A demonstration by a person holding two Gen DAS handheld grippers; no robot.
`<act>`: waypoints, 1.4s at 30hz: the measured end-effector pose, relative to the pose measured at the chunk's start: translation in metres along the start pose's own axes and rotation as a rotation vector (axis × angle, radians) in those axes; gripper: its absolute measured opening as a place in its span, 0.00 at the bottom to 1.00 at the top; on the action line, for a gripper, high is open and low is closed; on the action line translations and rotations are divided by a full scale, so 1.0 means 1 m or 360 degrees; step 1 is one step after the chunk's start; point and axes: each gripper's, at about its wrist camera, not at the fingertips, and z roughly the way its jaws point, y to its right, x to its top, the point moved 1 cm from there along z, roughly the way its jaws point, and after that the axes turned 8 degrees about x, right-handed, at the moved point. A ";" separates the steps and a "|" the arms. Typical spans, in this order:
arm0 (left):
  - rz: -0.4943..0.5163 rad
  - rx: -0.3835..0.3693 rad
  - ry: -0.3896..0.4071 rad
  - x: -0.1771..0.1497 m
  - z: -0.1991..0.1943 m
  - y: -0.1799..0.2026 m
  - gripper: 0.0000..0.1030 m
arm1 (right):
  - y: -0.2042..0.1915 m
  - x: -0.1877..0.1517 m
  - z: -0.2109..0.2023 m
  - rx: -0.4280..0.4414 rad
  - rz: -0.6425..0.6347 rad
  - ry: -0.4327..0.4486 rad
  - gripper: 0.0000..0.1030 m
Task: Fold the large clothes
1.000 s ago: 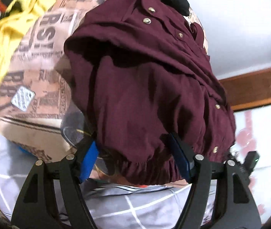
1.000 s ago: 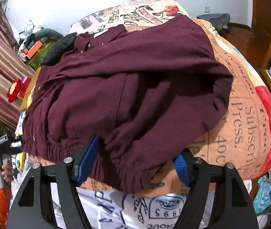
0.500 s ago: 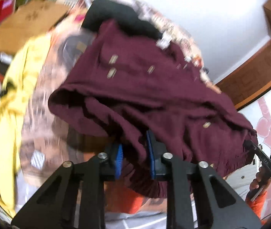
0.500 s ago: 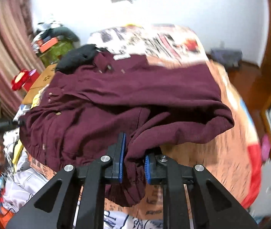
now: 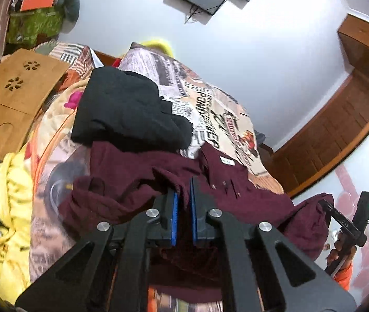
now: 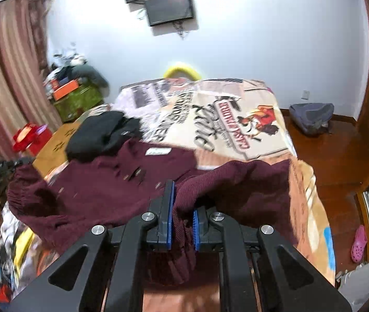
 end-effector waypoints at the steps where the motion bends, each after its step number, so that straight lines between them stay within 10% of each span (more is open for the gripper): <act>1: -0.0008 0.0012 -0.0008 0.007 0.011 -0.001 0.07 | 0.009 0.006 0.009 -0.0019 0.0022 0.0000 0.10; 18: -0.0058 0.0280 -0.0354 0.037 0.177 -0.016 0.06 | 0.102 -0.010 0.115 -0.0094 0.0435 -0.0231 0.09; 25: 0.0073 0.0447 -0.0353 0.036 0.161 -0.001 0.14 | 0.084 -0.002 0.101 -0.0160 0.0317 -0.0290 0.19; 30: 0.0190 0.0486 -0.0278 0.036 0.134 0.015 0.29 | 0.064 -0.005 0.073 -0.0163 0.0273 -0.0193 0.46; 34: 0.0211 0.0465 -0.0166 0.033 0.101 0.025 0.60 | 0.041 -0.004 0.053 -0.0197 0.0156 -0.0151 0.47; 42: 0.0359 0.0398 -0.0244 -0.009 0.082 0.049 0.64 | -0.016 -0.010 0.057 -0.0181 -0.0146 -0.0186 0.51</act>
